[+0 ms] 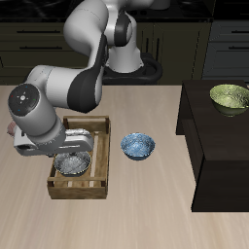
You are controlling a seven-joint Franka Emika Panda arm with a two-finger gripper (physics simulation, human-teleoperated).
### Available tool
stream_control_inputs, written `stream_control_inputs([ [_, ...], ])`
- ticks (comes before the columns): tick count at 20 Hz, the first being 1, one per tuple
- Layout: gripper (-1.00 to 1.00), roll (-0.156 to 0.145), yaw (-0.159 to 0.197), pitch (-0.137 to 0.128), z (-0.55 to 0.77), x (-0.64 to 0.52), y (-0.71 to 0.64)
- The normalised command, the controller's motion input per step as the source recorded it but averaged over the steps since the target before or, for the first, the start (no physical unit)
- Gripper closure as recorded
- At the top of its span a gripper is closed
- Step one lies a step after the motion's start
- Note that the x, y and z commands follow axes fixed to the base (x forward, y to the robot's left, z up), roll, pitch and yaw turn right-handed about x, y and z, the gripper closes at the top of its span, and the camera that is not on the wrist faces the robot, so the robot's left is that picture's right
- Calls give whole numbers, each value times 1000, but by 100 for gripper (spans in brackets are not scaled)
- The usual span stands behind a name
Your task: Place the black bowl in the wooden tray
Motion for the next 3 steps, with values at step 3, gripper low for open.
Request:
stream_control_inputs([
  [3, -100, 34, 14, -2, 35, -16, 43],
])
